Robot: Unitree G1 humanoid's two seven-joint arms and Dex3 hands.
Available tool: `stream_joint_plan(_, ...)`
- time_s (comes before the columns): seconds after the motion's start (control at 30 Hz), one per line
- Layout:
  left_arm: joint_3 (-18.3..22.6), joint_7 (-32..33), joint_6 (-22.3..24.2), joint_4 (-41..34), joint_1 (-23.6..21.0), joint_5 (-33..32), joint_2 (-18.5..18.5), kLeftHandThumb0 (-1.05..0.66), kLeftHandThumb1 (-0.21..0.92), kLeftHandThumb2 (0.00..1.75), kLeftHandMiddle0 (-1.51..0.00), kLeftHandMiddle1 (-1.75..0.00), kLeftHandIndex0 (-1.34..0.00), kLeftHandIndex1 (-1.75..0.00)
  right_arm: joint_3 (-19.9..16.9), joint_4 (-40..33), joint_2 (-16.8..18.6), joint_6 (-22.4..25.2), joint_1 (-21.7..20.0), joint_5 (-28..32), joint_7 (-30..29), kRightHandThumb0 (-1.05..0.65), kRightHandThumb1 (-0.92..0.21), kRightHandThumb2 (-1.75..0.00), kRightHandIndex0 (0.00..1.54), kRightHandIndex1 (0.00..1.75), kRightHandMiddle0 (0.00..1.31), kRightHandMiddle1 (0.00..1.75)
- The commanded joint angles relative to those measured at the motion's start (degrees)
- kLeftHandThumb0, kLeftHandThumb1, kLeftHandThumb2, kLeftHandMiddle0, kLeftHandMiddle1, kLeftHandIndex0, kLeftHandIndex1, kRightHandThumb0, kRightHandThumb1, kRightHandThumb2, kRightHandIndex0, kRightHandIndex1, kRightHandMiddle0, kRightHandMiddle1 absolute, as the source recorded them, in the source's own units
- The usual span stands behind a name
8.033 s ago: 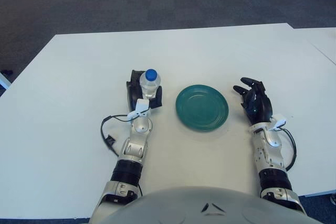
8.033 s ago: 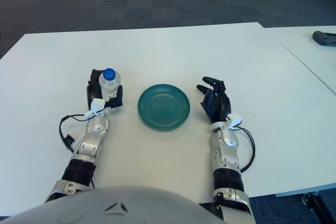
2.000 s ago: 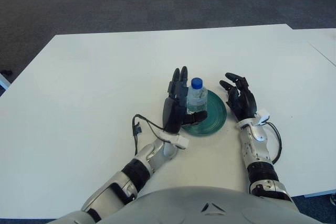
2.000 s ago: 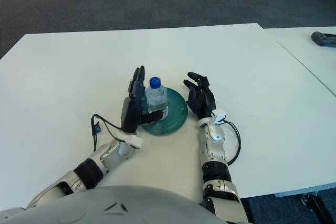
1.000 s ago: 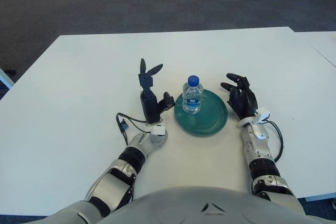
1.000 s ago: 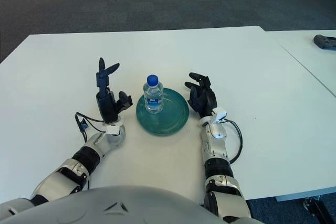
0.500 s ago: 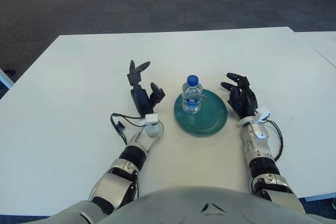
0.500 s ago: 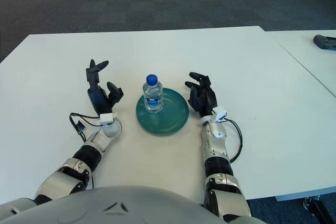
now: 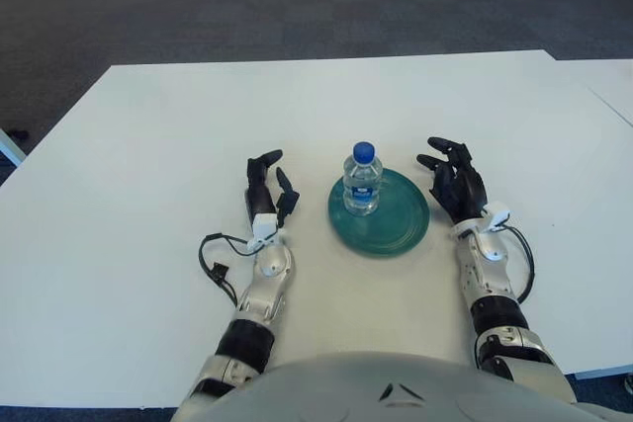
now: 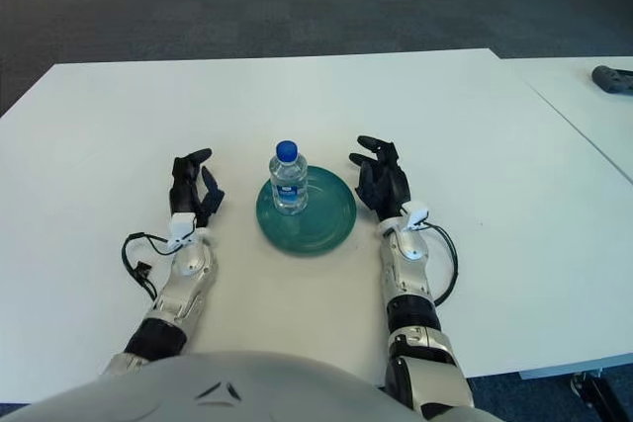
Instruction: Put the bottle into the plate.
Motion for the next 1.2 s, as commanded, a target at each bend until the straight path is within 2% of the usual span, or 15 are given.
stream_joint_plan(0.0, 2.43, -5.59, 9.99, -1.26, 6.16, -4.47, 0.44, -0.59, 0.92, 0.78, -0.44, -0.74, -0.17, -1.1, -0.97, 8.15, 1.84, 2.12, 9.1, 1.05, 0.09, -0.53, -0.87, -0.79, 0.48, 1.05, 0.09, 1.12)
stream_joint_plan(0.1, 4.66, -6.02, 10.82, -2.05, 6.78, -4.7, 0.17, -0.58, 0.92, 0.8, -0.46, -0.74, -0.2, -1.11, -0.85, 7.53, 2.01, 2.18, 9.41, 1.33, 0.85, -0.54, -0.87, -0.79, 0.49, 1.04, 0.08, 1.11)
stream_joint_plan(0.33, 7.04, -6.09, 10.78, -2.07, 6.68, -2.56, -0.64, -0.56, 0.92, 0.85, -0.53, -0.78, -0.28, -1.16, -1.22, 7.8, 1.85, 2.37, 9.35, 1.65, 1.77, -0.55, -0.86, -0.77, 0.49, 1.06, 0.09, 1.1)
stream_joint_plan(0.63, 8.33, -7.7, 8.37, -1.1, 6.73, -0.93, -1.1, -0.53, 0.92, 0.77, -0.59, -0.84, -0.39, -1.18, -1.39, 8.14, 1.75, 2.16, 9.1, 1.27, 1.83, -0.56, -0.88, -0.73, 0.47, 1.06, 0.09, 1.1)
stream_joint_plan(0.93, 9.16, -18.68, 4.67, 0.83, 7.85, -4.53, 0.41, -0.52, 0.9, 0.69, -0.57, -0.82, -0.36, -1.14, -1.5, 7.83, 1.83, 2.62, 9.13, 1.34, 1.82, -0.54, -0.88, -0.73, 0.47, 1.06, 0.1, 1.1)
stream_joint_plan(1.17, 9.98, -26.61, 5.62, 0.85, 8.22, -7.6, 2.2, -0.45, 0.78, 0.81, -0.62, -0.79, -0.42, -1.11, -1.49, 7.4, 1.83, 2.9, 9.21, 1.21, 1.52, -0.54, -0.88, -0.74, 0.47, 1.05, 0.1, 1.1)
